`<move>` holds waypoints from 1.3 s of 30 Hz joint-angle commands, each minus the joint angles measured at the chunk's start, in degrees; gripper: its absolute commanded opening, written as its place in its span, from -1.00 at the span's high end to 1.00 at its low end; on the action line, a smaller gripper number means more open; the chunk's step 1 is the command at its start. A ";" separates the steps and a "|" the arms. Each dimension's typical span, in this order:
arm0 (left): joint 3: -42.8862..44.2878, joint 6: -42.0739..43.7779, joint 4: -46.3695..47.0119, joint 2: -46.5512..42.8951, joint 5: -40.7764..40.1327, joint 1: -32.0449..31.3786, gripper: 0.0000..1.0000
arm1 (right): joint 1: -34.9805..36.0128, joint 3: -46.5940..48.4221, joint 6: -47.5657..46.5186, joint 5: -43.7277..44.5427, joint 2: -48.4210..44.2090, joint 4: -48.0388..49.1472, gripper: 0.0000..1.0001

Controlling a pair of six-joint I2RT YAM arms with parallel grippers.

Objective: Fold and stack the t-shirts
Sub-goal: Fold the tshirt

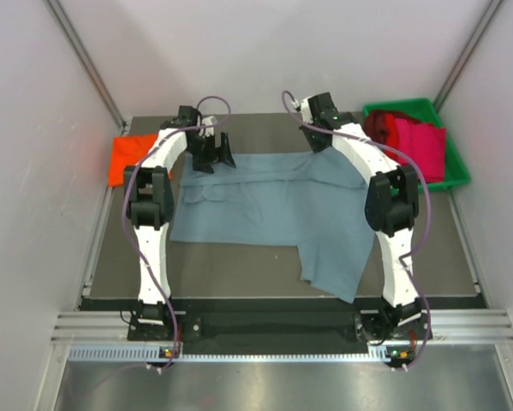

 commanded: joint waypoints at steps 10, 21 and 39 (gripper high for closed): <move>-0.27 0.99 -0.41 2.63 -0.68 0.84 -0.98 | 3.13 -0.19 -0.14 0.02 0.61 -1.96 1.00; 1.04 0.11 -0.06 2.81 0.38 2.24 -0.98 | 6.03 -16.53 2.58 -0.76 -14.15 -3.72 1.00; 1.66 0.55 -0.94 2.72 -0.50 2.42 -0.98 | 13.42 -32.28 6.28 -2.45 -27.96 -5.13 0.03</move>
